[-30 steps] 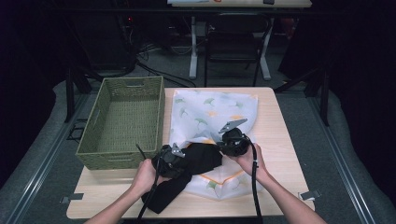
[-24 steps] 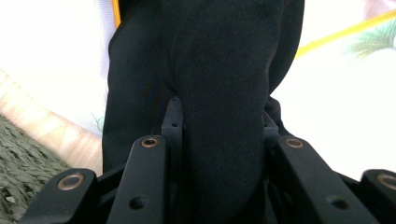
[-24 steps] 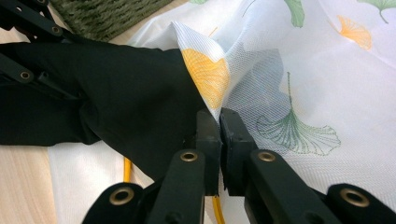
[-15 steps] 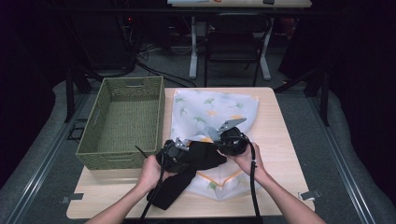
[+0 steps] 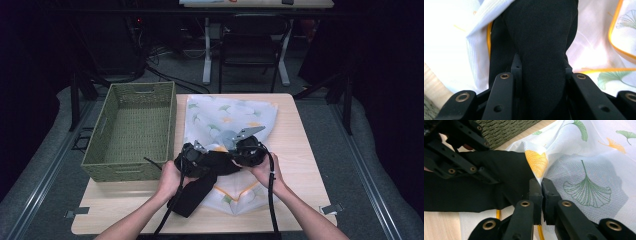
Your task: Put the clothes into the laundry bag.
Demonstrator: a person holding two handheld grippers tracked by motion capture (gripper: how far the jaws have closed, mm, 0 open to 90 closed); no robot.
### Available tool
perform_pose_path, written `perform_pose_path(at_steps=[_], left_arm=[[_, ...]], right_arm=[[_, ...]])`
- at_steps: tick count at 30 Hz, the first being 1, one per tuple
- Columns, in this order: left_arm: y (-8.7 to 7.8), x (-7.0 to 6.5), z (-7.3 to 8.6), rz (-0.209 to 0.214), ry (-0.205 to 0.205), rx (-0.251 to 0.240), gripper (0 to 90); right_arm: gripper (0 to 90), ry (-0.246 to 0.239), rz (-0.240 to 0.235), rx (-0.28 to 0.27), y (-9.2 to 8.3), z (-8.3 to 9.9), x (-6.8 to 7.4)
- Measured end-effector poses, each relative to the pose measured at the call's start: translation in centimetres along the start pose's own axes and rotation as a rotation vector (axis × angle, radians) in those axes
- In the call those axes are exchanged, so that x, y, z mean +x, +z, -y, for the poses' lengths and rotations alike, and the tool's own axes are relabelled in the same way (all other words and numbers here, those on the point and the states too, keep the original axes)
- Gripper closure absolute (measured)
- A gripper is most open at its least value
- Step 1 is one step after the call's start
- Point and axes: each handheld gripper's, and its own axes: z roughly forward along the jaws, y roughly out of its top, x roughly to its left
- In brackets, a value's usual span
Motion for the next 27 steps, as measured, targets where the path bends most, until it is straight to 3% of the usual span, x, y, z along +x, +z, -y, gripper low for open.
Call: perform_pose_path(at_steps=[10, 19, 27], left_arm=[[1.0, 0.1, -1.2, -0.025, -0.014, -0.040, 68.8], [1.8, 0.2, -2.2, -0.056, -0.065, -0.102, 68.5], [3.3, -0.1, -2.6, -0.079, -0.062, -0.093, 67.5]], right_arm=[[87.3, -0.001, -0.007, -0.010, 0.0, -0.1, 0.1], [87.4, -0.003, -0.010, -0.025, -0.3, -0.2, 0.1], [87.4, 0.017, -0.021, -0.018, -0.2, 0.1, -0.2]])
